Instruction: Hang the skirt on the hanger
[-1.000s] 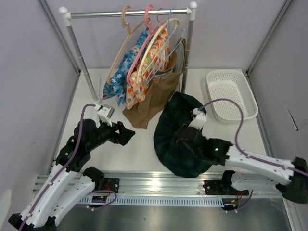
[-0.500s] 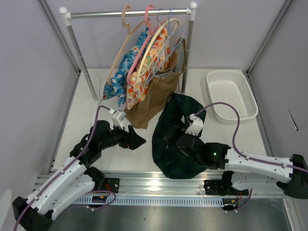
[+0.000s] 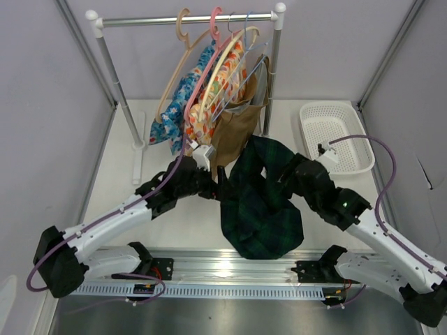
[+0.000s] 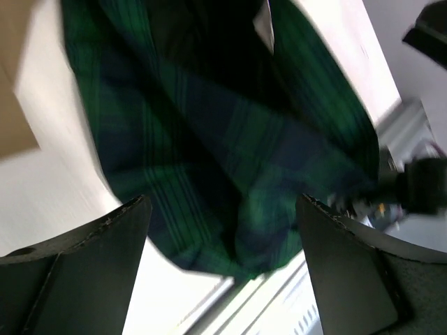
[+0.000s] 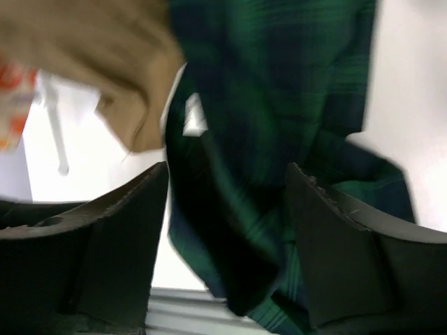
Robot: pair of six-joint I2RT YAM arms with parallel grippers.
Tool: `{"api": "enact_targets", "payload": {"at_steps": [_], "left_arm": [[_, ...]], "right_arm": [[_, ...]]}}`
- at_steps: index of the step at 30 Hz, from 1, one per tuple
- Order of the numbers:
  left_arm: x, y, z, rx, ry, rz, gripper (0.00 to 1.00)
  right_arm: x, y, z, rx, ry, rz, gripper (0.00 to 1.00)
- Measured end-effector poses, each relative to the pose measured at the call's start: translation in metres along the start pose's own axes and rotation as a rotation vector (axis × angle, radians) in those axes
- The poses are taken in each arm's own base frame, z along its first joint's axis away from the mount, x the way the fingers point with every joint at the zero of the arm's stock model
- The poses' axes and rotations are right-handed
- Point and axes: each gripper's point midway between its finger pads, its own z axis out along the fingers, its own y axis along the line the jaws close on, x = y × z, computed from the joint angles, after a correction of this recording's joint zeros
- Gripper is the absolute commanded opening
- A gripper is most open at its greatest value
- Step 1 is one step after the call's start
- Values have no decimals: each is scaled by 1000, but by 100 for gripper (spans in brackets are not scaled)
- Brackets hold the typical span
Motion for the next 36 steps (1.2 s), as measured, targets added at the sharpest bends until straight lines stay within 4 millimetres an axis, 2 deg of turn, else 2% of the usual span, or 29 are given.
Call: {"api": "enact_targets", "payload": {"at_steps": [2, 3, 6, 10, 12, 16, 20, 24, 31, 33, 36], "left_arm": [[-16, 1, 12, -41, -23, 5, 90], [-23, 3, 20, -64, -28, 8, 89], [-34, 10, 42, -123, -24, 11, 89], [-31, 25, 65, -185, 11, 18, 89], [-28, 29, 75, -201, 33, 19, 89], [-28, 34, 91, -220, 54, 17, 89], [-32, 33, 104, -222, 59, 19, 89], [-39, 32, 117, -221, 57, 27, 89], [-50, 40, 140, -237, 60, 33, 88], [-53, 45, 143, -244, 60, 30, 88], [-59, 48, 148, -245, 56, 26, 88]], "right_arm": [[-6, -12, 11, 39, 20, 12, 68], [-3, -13, 13, 43, 42, 6, 68], [28, -5, 10, 7, 153, -50, 68], [71, 2, -7, -48, 264, -95, 68], [91, -1, -16, -57, 312, -106, 68], [113, -10, -27, -36, 369, -107, 67], [127, -23, -35, 6, 401, -104, 69], [130, -32, -40, 15, 408, -84, 69], [142, -47, -37, 49, 424, -65, 67], [144, -48, -36, 54, 424, -60, 62], [144, -46, -35, 51, 419, -46, 41]]}}
